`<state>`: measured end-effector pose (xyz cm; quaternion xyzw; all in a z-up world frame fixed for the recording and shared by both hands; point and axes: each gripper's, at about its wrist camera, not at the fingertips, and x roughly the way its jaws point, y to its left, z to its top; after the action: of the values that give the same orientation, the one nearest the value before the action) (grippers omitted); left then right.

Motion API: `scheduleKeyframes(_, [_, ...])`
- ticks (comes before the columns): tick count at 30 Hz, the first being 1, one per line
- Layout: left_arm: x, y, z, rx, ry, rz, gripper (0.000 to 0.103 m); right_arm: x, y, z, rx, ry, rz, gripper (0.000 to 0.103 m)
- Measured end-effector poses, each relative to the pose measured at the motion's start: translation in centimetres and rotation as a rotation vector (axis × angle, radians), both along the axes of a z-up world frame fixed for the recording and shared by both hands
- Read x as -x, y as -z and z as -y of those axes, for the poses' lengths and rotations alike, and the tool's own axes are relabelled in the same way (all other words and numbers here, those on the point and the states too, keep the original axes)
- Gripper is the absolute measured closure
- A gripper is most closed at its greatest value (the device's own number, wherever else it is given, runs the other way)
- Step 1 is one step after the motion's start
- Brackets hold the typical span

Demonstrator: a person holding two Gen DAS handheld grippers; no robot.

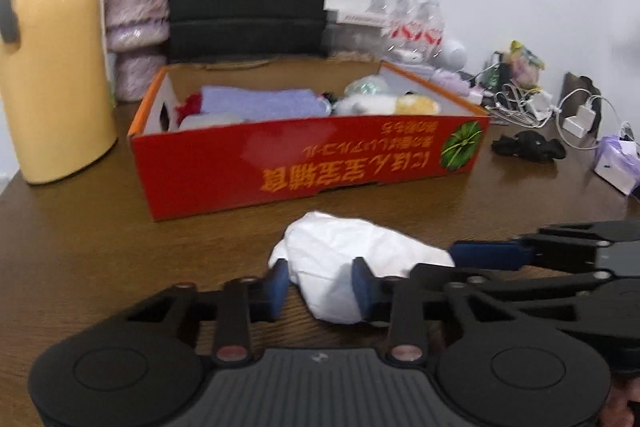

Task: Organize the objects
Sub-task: 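Grasp the white cloth with both grippers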

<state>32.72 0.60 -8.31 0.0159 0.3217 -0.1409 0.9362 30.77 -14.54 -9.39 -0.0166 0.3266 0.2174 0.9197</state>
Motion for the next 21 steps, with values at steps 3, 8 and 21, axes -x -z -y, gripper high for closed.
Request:
scheduleKeyframes(3, [0.7,0.1,0.5,-0.051,-0.02,0.029,0.091,-0.1,0.0,0.2,-0.023,0.006,-0.013,0.073])
scheduleKeyframes(8, [5.3,-0.6,1.3,-0.024,-0.006,0.035,0.101,1.1,-0.5,1.8,-0.049,0.027,-0.015,0.086])
scheduleKeyframes(21, [18.8,-1.9,3.4,0.095,0.062,0.044,0.082,14.7,-2.8,6.9,-0.057,-0.009,0.048,0.09])
